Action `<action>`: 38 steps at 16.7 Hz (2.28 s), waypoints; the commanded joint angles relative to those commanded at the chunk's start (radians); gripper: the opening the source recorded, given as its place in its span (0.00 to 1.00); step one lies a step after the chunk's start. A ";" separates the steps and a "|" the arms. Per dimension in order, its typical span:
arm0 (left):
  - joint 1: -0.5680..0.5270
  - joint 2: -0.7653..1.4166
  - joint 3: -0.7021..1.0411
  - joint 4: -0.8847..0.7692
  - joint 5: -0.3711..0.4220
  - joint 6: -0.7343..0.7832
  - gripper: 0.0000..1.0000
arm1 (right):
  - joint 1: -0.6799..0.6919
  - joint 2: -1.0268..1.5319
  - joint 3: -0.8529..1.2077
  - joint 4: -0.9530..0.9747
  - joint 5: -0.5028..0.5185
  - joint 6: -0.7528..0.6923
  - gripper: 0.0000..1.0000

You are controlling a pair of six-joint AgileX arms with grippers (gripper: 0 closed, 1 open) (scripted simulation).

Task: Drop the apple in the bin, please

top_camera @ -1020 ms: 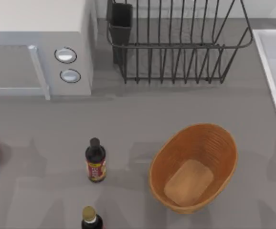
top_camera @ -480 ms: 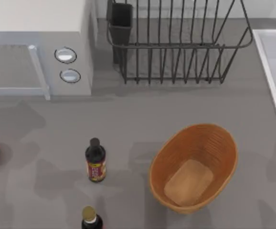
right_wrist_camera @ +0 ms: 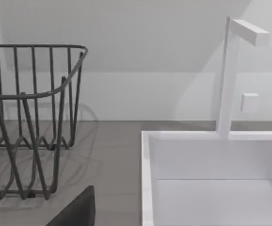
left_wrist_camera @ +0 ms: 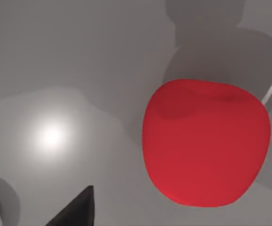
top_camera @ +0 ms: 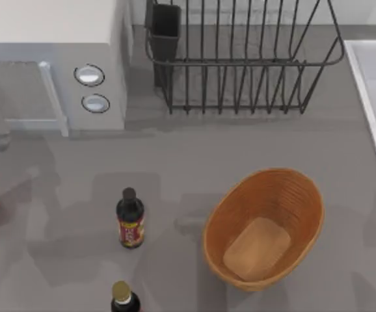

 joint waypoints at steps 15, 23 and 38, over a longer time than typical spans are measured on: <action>0.010 0.098 -0.059 0.087 -0.007 0.065 1.00 | 0.000 0.000 0.000 0.000 0.000 0.000 1.00; 0.008 0.197 -0.093 0.221 -0.005 0.063 1.00 | 0.000 0.000 0.000 0.000 0.000 0.000 1.00; 0.008 0.197 -0.093 0.221 -0.005 0.063 0.02 | 0.000 0.000 0.000 0.000 0.000 0.000 1.00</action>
